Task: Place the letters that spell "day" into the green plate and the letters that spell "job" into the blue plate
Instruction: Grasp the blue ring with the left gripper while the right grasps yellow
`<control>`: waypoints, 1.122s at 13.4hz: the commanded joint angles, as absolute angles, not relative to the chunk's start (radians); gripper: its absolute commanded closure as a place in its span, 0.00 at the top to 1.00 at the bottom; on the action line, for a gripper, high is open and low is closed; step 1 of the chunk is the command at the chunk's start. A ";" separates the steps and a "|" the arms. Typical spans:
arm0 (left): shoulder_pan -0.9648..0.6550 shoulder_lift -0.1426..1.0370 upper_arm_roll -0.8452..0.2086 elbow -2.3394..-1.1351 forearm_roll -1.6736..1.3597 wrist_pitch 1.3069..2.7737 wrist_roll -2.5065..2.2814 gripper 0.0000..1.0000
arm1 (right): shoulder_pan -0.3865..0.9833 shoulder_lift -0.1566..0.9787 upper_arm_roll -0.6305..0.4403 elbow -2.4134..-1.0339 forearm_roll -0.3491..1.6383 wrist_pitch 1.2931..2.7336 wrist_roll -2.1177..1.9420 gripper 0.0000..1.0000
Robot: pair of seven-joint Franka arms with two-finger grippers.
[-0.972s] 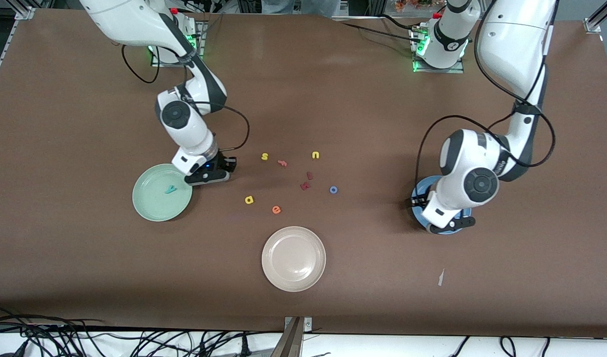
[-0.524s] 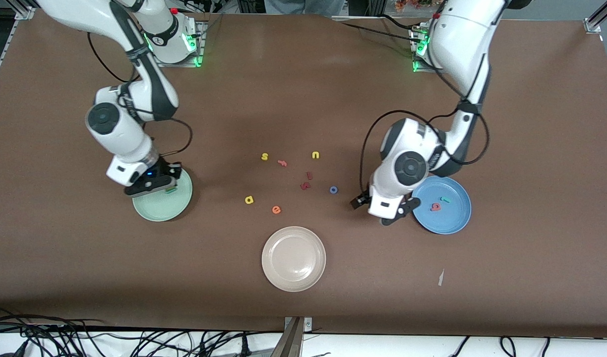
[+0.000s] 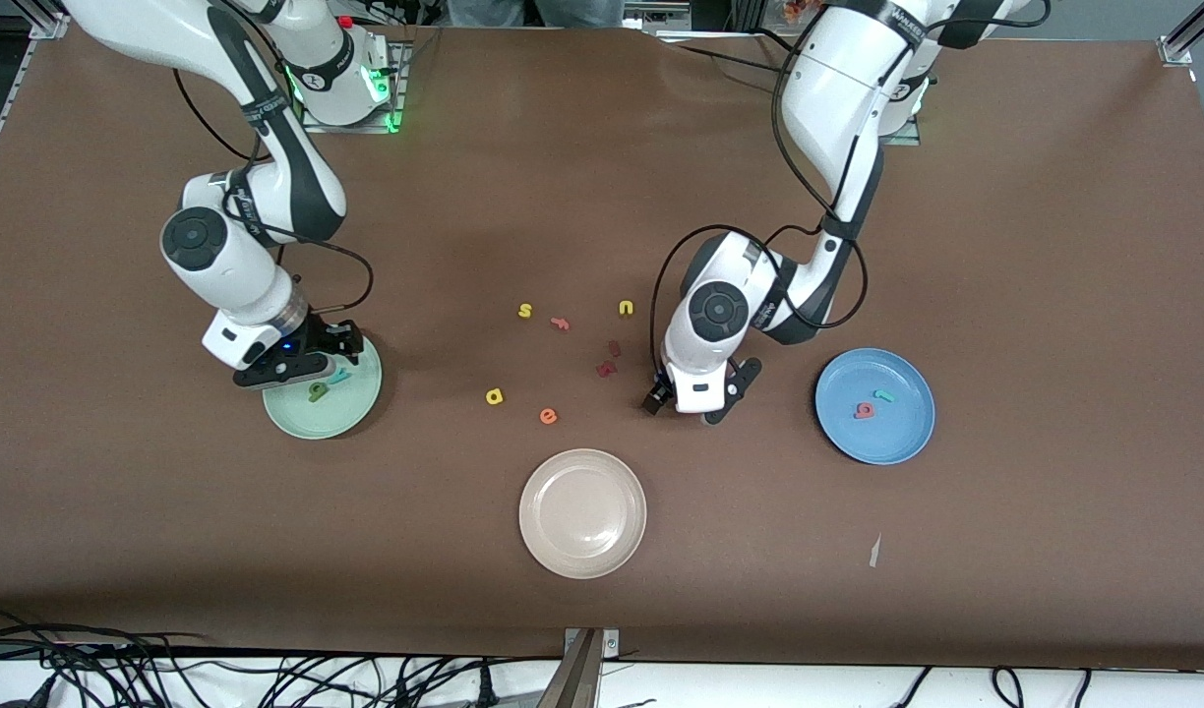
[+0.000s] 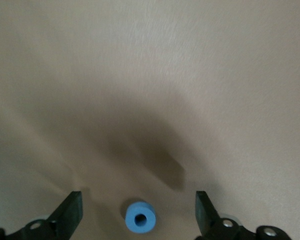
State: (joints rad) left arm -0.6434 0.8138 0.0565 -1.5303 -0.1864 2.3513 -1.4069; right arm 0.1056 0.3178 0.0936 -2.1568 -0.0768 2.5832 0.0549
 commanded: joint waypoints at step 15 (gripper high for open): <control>-0.704 0.844 0.077 -1.511 -0.078 2.384 -1.749 0.30 | 0.492 0.707 0.035 -1.782 -0.081 2.689 0.445 0.77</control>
State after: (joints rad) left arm -0.6930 0.8266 0.0630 -1.5205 -0.1053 2.3707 -1.7196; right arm 0.4710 0.6847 0.0620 -1.8022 -0.0764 2.6674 0.4315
